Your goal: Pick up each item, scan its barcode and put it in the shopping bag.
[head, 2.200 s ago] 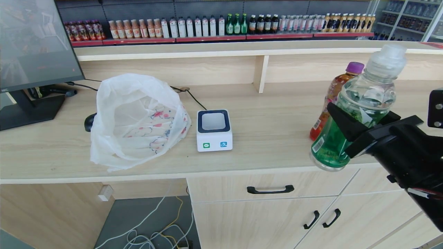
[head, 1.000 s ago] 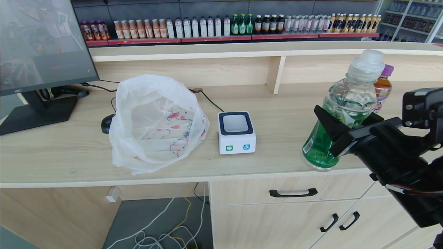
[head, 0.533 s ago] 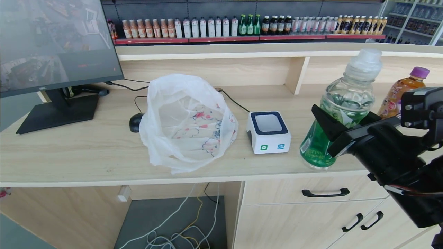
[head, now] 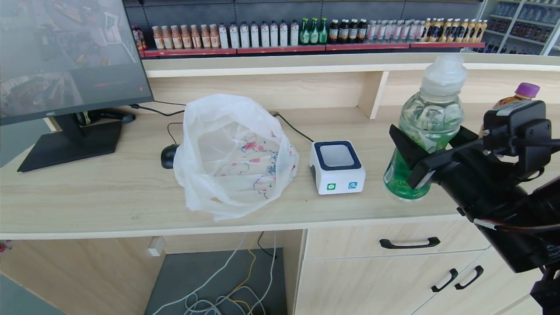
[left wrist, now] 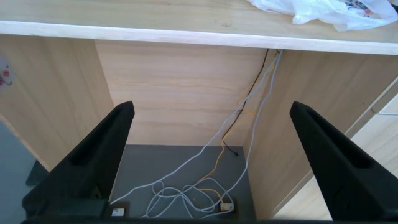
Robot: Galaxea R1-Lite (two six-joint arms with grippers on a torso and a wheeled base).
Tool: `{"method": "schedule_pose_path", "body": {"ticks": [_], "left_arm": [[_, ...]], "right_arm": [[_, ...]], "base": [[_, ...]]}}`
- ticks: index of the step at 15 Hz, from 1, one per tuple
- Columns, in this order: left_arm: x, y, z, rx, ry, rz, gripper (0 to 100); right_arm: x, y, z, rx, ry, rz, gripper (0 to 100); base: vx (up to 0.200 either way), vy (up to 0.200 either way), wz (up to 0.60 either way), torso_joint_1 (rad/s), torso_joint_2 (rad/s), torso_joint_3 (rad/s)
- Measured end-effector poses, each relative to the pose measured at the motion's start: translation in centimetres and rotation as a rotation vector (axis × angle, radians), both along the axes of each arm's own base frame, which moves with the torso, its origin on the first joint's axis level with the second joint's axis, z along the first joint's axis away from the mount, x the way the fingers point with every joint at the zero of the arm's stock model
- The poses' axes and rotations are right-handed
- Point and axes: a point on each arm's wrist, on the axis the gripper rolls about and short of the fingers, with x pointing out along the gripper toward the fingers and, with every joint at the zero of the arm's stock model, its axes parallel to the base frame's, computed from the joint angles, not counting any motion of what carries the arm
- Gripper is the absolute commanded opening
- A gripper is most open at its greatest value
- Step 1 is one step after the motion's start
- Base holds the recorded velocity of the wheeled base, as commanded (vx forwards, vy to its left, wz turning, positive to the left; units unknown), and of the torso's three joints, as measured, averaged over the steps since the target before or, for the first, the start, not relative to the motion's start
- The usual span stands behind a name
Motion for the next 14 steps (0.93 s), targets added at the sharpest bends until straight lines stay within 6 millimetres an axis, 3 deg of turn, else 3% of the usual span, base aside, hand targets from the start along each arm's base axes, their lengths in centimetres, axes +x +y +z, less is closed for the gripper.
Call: {"method": "schedule_pose_path", "body": {"ticks": [5, 14], "left_arm": [[0.0, 0.0, 0.0, 0.0, 0.0, 0.0, 100], [0.0, 0.0, 0.0, 0.0, 0.0, 0.0, 100]], "right_arm": [[1.2, 1.2, 2.1, -0.096, -0.125, -0.053, 0], [2.8, 4.0, 4.2, -0.265, -0.166, -0.078, 0]], "base": [[0.0, 0.0, 0.0, 0.0, 0.0, 0.0], [0.0, 0.0, 0.0, 0.0, 0.0, 0.0]]}}
